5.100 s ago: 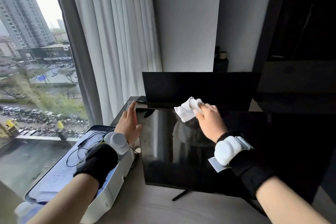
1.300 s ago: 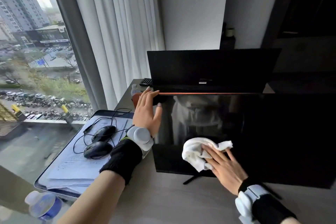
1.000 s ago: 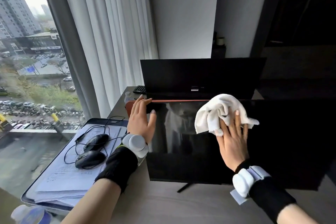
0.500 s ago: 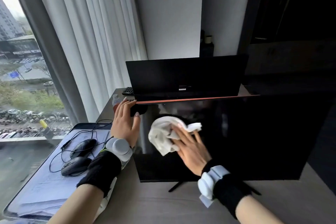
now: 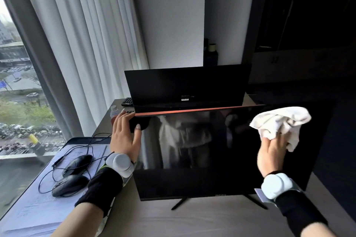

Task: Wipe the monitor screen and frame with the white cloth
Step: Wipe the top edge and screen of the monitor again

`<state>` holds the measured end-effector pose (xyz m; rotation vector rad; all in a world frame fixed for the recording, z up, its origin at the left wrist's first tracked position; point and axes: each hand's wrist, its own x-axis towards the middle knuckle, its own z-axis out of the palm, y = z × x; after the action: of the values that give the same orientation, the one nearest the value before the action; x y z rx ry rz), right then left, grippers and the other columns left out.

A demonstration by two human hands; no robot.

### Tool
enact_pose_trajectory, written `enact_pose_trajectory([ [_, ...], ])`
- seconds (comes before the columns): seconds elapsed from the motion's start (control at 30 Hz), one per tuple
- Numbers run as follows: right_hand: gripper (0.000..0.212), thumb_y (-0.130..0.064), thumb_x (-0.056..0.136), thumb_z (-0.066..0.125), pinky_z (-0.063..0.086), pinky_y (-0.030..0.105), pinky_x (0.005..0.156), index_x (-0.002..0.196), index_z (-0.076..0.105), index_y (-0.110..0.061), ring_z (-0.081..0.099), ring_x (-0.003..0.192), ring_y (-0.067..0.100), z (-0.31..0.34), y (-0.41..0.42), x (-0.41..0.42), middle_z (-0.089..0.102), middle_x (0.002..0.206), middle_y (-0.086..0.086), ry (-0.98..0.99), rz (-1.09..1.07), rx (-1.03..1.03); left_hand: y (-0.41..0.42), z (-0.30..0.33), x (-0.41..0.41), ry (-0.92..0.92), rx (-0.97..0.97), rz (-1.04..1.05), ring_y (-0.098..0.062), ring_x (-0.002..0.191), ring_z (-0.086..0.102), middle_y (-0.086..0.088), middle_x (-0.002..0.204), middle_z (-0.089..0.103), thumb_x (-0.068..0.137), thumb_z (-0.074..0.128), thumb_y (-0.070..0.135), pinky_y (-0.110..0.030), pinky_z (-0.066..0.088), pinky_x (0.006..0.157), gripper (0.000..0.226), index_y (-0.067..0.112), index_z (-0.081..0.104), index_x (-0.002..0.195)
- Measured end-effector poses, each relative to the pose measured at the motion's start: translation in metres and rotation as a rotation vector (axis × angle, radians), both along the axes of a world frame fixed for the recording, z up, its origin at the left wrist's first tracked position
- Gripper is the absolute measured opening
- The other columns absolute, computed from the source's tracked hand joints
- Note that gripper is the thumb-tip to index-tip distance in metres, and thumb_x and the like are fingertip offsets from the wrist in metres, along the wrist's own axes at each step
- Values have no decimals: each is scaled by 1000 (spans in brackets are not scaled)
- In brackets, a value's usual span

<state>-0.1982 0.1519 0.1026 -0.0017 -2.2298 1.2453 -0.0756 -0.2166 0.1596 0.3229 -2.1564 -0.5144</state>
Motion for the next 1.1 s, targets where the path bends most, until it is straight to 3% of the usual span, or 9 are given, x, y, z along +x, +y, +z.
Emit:
enact_pose_trajectory([
  [0.17,52,-28,94,39,15,61,112,142,39,-7,14,145,38,26,-105,37,24,154,23,39,126,99,-2,-3,-3,1,-3,6,-8,134,28,7,133,45,89,41,34,-29,30,105,35,24,45,123],
  [0.27,47,-28,96,38,16,56,112,142,42,-16,3,146,27,28,-158,63,24,156,14,124,326,315,-3,-4,-3,-2,-1,10,-9,135,27,4,135,45,89,41,33,-31,30,105,36,24,44,123],
  [0.37,51,-35,98,26,-2,45,115,148,28,-23,-12,146,15,20,-180,73,6,159,-1,199,471,615,-2,-4,-1,6,-18,4,-12,135,28,1,134,46,88,42,31,-37,33,106,38,21,44,125],
  [0.47,53,-39,98,15,-13,41,114,150,13,-28,-23,143,7,18,-170,66,-11,156,-11,187,494,672,-2,-4,1,-5,-47,-17,-13,136,28,0,134,47,89,39,32,-32,27,110,40,19,44,127],
  [0.6,53,-34,97,25,5,50,113,149,20,-24,-7,145,12,13,-123,47,2,156,-3,156,387,463,-3,-2,0,-2,-51,-38,-15,137,29,-2,134,47,90,39,30,-14,13,111,40,15,46,127],
  [0.73,55,-34,96,28,-1,53,115,148,21,-19,-7,145,17,-2,-63,24,3,158,11,-24,222,254,0,-4,-2,36,-41,-33,-16,136,29,3,133,44,90,39,31,-22,20,111,39,16,45,126],
  [0.87,60,-27,96,40,8,51,117,149,21,-7,4,147,33,-9,-21,14,8,158,21,-145,5,-65,1,-5,-4,56,-21,-30,-17,135,31,3,131,44,90,40,31,-22,20,110,38,16,45,124],
  [1.0,74,-45,89,31,8,43,118,151,12,-10,9,146,29,-8,-16,12,7,159,17,-279,-97,-428,1,-5,-1,28,-15,-28,-17,137,29,-1,133,47,91,39,32,-21,18,111,39,16,45,125],
  [1.1,58,-32,100,33,16,42,115,148,21,-2,22,141,33,-21,-21,10,20,154,22,-442,-188,-755,2,-3,1,-4,-2,-20,-16,139,27,-5,135,48,91,37,34,-20,18,111,41,13,45,126],
])
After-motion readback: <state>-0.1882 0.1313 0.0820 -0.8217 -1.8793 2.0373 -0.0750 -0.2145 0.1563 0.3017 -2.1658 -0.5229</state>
